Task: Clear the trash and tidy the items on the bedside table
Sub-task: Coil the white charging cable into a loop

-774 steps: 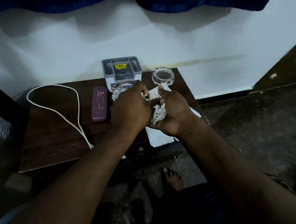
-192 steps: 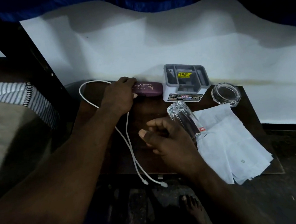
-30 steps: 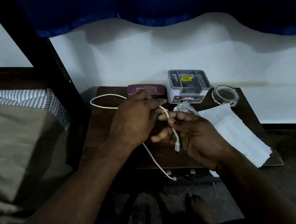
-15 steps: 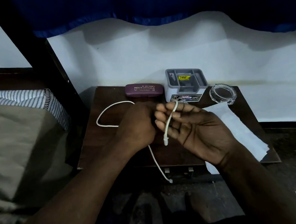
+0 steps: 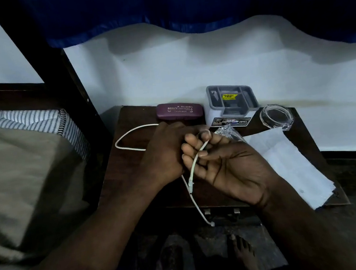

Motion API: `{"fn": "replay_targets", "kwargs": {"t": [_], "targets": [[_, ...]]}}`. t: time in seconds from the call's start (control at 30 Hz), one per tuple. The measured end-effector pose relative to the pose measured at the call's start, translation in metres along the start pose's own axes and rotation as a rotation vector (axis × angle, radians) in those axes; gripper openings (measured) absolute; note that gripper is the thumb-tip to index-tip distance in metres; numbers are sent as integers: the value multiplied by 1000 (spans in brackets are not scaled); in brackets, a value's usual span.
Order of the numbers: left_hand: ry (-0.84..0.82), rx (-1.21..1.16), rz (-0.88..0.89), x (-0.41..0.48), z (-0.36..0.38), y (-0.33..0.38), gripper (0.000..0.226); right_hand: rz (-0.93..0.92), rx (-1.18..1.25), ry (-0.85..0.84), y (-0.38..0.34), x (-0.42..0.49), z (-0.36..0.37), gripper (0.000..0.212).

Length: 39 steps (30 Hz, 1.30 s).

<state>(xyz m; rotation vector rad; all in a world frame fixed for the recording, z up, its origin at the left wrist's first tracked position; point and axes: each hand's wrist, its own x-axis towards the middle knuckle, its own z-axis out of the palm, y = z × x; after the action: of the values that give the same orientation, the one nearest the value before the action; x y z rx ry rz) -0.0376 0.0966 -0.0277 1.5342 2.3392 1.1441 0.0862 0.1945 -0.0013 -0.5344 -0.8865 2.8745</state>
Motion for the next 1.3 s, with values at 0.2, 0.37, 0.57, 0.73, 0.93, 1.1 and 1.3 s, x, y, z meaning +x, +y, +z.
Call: {"fn": "replay_targets", "kwargs": {"t": [0.2, 0.37, 0.57, 0.73, 0.93, 1.1, 1.3], "targets": [[-172, 98, -136, 0, 5, 0, 19, -252, 158, 19, -2, 7, 3, 38], [-416, -13, -217, -1, 9, 0, 37, -435, 224, 108, -9, 12, -1, 39], [-366, -13, -130, 1, 2, 0, 19, -643, -108, 176, -3, 17, -8, 36], [-203, 129, 31, 3, -10, 1, 18, -686, -697, 351, 3, 18, -16, 43], [-116, 247, 208, -1, -19, 6, 11, -492, -923, 363, 7, 18, -18, 38], [-31, 193, 195, 2, -25, 0, 11, -325, -697, 368, 10, 20, -13, 41], [1, 152, 272, 4, -29, -7, 7, -175, -579, 334, 8, 19, -5, 31]]}}
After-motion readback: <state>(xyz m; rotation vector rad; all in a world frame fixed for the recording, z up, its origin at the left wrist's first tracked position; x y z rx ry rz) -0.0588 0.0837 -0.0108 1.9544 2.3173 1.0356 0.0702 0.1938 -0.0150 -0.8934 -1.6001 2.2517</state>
